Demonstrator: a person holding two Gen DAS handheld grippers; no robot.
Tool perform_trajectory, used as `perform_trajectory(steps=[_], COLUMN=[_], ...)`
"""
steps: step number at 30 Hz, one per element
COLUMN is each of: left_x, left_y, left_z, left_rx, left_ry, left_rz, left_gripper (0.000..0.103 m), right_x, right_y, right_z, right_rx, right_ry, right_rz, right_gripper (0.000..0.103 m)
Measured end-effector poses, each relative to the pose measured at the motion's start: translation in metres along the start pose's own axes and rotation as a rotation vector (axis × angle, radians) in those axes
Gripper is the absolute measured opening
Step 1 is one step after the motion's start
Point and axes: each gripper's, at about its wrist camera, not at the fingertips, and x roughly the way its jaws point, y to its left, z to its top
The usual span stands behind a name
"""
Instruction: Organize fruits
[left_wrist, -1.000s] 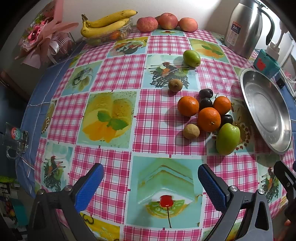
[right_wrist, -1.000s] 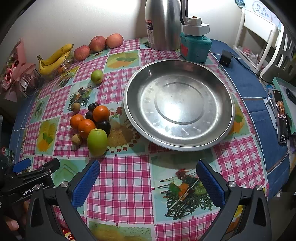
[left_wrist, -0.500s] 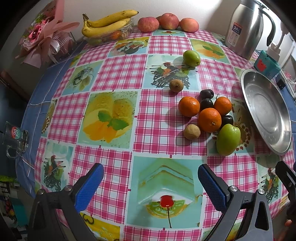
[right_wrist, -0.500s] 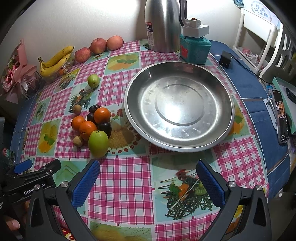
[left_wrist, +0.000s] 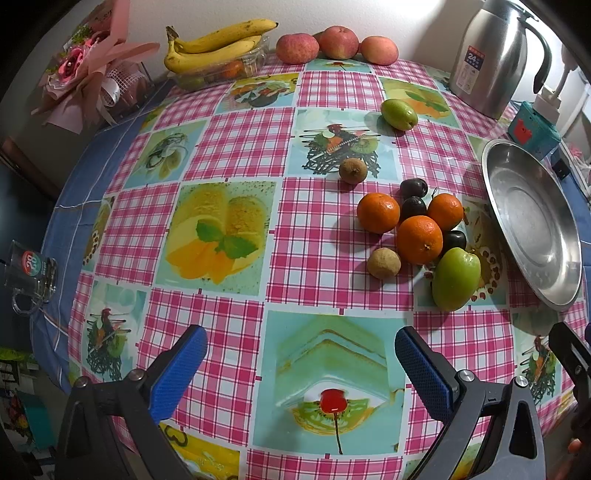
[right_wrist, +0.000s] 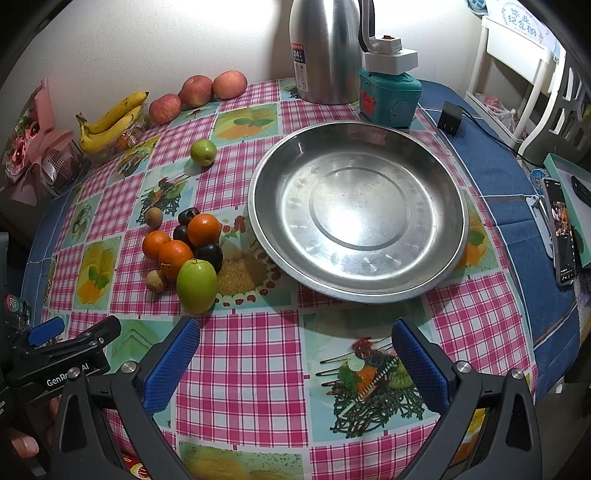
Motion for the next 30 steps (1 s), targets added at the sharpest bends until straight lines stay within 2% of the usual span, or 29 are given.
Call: perform_trajectory(steps=[30], left_x=[0.0032], left_y=[-0.0011], left_z=[-0.0013], left_rx=[-0.008], left_ry=[0.004], left_rz=[-0.003], left_gripper=[0.103], right_x=[0.0011], right_y=[0.0011], right_z=[-0.0008], right_rx=[-0.001], right_ry=[0.001], right_rz=[-0.001], right_gripper=[0.103])
